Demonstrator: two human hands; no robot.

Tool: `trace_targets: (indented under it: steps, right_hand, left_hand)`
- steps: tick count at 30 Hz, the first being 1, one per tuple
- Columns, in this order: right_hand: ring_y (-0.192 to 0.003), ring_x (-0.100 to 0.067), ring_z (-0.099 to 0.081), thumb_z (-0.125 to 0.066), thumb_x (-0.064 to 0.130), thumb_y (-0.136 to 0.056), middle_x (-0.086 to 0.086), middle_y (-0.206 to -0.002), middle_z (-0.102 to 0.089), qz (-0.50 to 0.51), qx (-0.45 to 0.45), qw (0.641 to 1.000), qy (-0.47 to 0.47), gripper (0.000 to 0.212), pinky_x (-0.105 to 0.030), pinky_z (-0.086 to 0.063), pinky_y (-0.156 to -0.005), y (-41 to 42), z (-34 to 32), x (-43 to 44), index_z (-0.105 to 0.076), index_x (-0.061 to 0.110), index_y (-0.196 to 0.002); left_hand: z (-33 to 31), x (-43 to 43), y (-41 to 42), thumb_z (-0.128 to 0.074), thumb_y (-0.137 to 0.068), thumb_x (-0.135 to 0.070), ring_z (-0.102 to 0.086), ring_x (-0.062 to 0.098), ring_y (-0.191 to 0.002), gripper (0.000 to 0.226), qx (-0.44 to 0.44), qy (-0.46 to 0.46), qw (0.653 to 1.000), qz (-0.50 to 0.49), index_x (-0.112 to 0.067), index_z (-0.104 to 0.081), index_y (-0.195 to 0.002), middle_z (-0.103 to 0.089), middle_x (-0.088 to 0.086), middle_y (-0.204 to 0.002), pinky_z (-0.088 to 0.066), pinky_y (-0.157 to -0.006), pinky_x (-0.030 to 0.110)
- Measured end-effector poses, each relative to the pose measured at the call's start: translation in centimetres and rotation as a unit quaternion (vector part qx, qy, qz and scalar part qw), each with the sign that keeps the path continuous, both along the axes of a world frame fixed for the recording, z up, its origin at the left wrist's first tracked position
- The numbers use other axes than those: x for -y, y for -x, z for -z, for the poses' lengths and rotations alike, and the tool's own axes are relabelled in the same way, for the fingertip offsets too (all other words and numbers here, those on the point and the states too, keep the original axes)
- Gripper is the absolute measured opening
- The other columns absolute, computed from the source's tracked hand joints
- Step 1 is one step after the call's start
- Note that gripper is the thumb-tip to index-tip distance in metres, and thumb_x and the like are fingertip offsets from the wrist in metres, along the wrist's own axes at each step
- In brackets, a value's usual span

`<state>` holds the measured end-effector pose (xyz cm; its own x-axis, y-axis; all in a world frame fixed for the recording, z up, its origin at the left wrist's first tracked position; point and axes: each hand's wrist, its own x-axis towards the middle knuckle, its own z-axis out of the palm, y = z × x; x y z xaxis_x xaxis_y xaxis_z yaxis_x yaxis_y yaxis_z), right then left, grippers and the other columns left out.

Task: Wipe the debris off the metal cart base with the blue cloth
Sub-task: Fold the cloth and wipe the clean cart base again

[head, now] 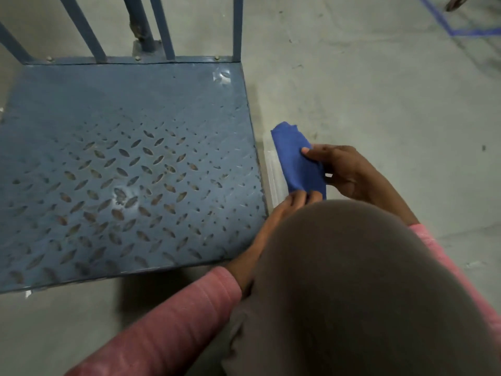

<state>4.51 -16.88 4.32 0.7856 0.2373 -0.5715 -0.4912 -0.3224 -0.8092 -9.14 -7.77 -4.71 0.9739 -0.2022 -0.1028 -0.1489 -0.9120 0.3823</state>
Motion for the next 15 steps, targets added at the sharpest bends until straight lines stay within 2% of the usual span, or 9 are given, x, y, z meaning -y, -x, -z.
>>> trace_targets:
  steps: [3,4,5,7,9,11,13,14,15]
  right_hand:
    - [-0.099,-0.023,-0.074,-0.084,0.022,-0.082,-0.005,-0.100,-0.079,0.031,0.061,0.997,0.032,0.026,-0.042,-0.061,-0.088,-0.7,1.4,0.5,-0.077,0.013,-0.105]
    - [-0.097,-0.023,-0.074,-0.084,0.021,-0.081,-0.006,-0.097,-0.079,0.037,0.076,0.995,0.044,0.026,-0.044,-0.061,-0.089,-0.8,2.2,0.5,-0.076,0.012,-0.105]
    - [-0.094,-0.023,-0.075,-0.085,0.020,-0.080,-0.006,-0.094,-0.079,0.039,0.088,0.994,0.051,0.026,-0.046,-0.061,-0.089,-0.9,3.2,0.5,-0.076,0.012,-0.104]
    - [-0.089,-0.020,-0.076,-0.085,0.022,-0.080,-0.003,-0.088,-0.079,0.034,0.107,0.992,0.056,0.027,-0.048,-0.061,-0.089,-1.2,5.2,0.4,-0.075,0.014,-0.103]
    - [-0.087,-0.015,-0.076,-0.083,0.027,-0.081,0.000,-0.087,-0.079,0.018,0.134,0.988,0.073,0.028,-0.045,-0.061,-0.088,-1.8,7.1,0.4,-0.073,0.017,-0.105]
    - [-0.084,-0.012,-0.075,-0.079,0.034,-0.084,0.003,-0.085,-0.078,-0.008,0.174,0.978,0.111,0.029,-0.043,-0.062,-0.085,-2.5,8.5,0.3,-0.071,0.020,-0.108]
    - [-0.085,-0.012,-0.072,-0.076,0.037,-0.087,0.006,-0.087,-0.077,-0.057,0.230,0.957,0.167,0.027,-0.041,-0.060,-0.082,-3.1,9.6,0.1,-0.069,0.021,-0.108]
    - [-0.090,-0.014,-0.070,-0.074,0.037,-0.088,0.006,-0.093,-0.076,-0.098,0.285,0.930,0.210,0.028,-0.042,-0.058,-0.083,-3.4,10.0,0.1,-0.068,0.021,-0.110]
    - [-0.099,-0.019,-0.065,-0.074,0.036,-0.088,0.003,-0.105,-0.074,-0.148,0.365,0.881,0.264,0.031,-0.044,-0.055,-0.086,-3.6,10.7,0.4,-0.066,0.021,-0.114]
  left_hand:
    - [-4.0,1.5,-0.1,-0.052,-0.091,-0.019,-0.054,0.021,-0.083,0.019,-0.070,-0.042,0.997,-0.009,-0.018,-0.069,-0.098,-0.060,0.000,-0.091,-0.043,-0.075,0.037]
    - [-4.0,2.4,-0.4,-0.057,-0.092,-0.019,-0.058,0.023,-0.086,0.016,-0.056,-0.086,0.994,-0.024,-0.017,-0.071,-0.099,-0.063,0.002,-0.094,-0.046,-0.077,0.041]
    - [-4.1,2.9,-1.2,-0.063,-0.093,-0.023,-0.060,0.027,-0.099,0.021,-0.085,-0.082,0.992,-0.041,-0.014,-0.071,-0.111,-0.064,0.005,-0.107,-0.049,-0.084,0.047]
    - [-3.2,3.6,-2.2,-0.054,-0.103,-0.023,-0.044,0.035,-0.133,0.044,-0.161,-0.077,0.980,-0.085,-0.007,-0.048,-0.143,-0.047,0.015,-0.142,-0.037,-0.108,0.056]
    - [-3.3,3.8,-2.0,-0.057,-0.103,-0.022,-0.035,0.037,-0.143,0.057,-0.169,-0.090,0.976,-0.102,-0.006,-0.034,-0.153,-0.038,0.019,-0.152,-0.030,-0.117,0.053]
    - [-2.7,3.5,-1.7,-0.061,-0.100,-0.024,-0.036,0.036,-0.144,0.062,-0.143,-0.125,0.974,-0.125,-0.007,-0.035,-0.153,-0.040,0.019,-0.153,-0.031,-0.118,0.051]
    - [-2.2,3.1,-1.8,-0.058,-0.102,-0.025,-0.034,0.036,-0.145,0.060,-0.138,-0.132,0.972,-0.134,-0.007,-0.034,-0.154,-0.040,0.019,-0.154,-0.029,-0.118,0.051]
    - [-2.0,3.0,-1.9,-0.054,-0.105,-0.026,-0.032,0.035,-0.146,0.060,-0.149,-0.131,0.971,-0.133,-0.006,-0.031,-0.156,-0.037,0.018,-0.156,-0.027,-0.119,0.051]
    - [-1.8,3.0,-2.0,-0.049,-0.107,-0.030,-0.027,0.036,-0.150,0.063,-0.162,-0.123,0.972,-0.122,-0.005,-0.024,-0.160,-0.031,0.020,-0.162,-0.023,-0.122,0.051]
